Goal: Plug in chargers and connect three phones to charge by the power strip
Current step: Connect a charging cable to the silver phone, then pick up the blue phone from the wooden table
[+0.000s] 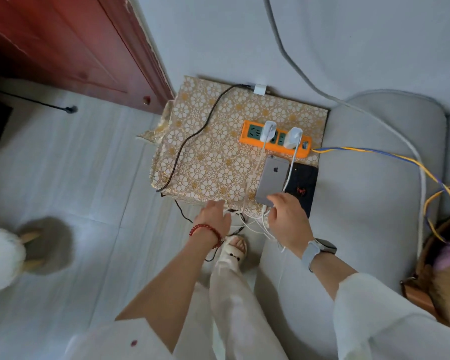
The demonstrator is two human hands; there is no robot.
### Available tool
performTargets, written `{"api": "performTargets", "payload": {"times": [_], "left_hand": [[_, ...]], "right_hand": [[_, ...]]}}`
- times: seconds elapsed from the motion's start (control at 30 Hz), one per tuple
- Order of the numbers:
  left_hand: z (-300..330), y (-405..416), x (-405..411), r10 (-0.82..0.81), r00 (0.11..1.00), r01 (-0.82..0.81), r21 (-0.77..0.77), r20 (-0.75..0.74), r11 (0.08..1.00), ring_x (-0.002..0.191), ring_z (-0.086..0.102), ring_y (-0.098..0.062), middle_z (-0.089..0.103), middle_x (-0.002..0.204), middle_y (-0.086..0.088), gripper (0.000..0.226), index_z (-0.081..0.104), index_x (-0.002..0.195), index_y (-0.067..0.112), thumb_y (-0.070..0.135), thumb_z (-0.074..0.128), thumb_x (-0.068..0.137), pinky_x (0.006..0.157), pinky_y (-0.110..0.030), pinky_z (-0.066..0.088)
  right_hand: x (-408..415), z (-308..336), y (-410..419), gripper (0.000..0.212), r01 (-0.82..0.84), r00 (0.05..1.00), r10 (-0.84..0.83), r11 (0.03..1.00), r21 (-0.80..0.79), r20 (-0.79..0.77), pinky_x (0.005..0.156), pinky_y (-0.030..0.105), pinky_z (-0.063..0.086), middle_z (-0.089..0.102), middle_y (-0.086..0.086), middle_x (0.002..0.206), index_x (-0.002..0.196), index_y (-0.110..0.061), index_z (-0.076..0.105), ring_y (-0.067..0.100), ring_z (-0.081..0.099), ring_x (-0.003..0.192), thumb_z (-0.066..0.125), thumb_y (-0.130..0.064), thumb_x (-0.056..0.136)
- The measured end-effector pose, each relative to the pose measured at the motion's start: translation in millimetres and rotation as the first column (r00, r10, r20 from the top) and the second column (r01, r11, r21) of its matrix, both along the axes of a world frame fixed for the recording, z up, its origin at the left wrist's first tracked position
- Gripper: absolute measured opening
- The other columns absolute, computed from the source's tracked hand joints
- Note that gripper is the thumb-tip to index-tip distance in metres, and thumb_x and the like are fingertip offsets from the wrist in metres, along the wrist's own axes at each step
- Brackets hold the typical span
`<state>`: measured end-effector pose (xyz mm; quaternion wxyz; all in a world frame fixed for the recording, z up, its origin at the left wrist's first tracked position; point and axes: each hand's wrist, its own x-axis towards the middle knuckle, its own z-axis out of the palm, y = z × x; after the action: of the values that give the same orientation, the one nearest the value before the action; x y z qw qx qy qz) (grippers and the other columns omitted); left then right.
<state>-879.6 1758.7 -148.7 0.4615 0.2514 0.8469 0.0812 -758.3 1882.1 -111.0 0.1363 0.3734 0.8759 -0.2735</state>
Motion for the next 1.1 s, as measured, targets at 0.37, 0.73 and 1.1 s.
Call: {"api": "performTargets", "payload": {"times": [0.37,0.73,1.1], "left_hand": [[140.0,-166.4,-85.7,0.366,0.878,-0.251,0.354,-0.309,0.901,0.121,0.045,-0.027,0.048,0.133,-0.009,0.037,0.047,0.126,0.015,0.025,0.043,0.091,0.103,-0.042,0.037],[301.6,-610.4,-46.4,0.756,0.338,-0.516,0.561,-0.561,0.647,0.115,0.05,-0.03,0.055,0.123,-0.011,0.034,0.054,0.121,0.011,0.018,0.051,0.087,0.096,-0.041,0.042],[348.3,-968.0,167.6,0.717,-0.449,-0.78,0.625,-0.533,-0.025,0.114,0.051,-0.028,0.056,0.123,-0.012,0.033,0.054,0.12,0.01,0.018,0.051,0.088,0.096,-0.038,0.042]], "right_hand": [[-112.3,112.9,-142.6,0.032,-0.272,0.949,0.243,0.954,-0.129,-0.203,0.062,0.033,0.048,0.058,0.011,0.122,0.123,-0.012,0.053,0.021,0.057,0.065,0.036,-0.018,0.096],[-178.5,247.7,-552.5,0.026,-0.672,0.635,0.508,0.735,-0.092,-0.581,0.092,0.027,0.037,0.061,0.014,0.113,0.111,-0.006,0.061,0.028,0.056,0.11,0.045,-0.008,0.09],[-129.6,299.7,-968.3,0.028,-0.997,-0.048,0.801,-0.074,-0.02,-0.597,0.096,0.029,0.037,0.061,0.008,0.122,0.115,-0.01,0.059,0.024,0.052,0.115,0.042,-0.014,0.093]]}}
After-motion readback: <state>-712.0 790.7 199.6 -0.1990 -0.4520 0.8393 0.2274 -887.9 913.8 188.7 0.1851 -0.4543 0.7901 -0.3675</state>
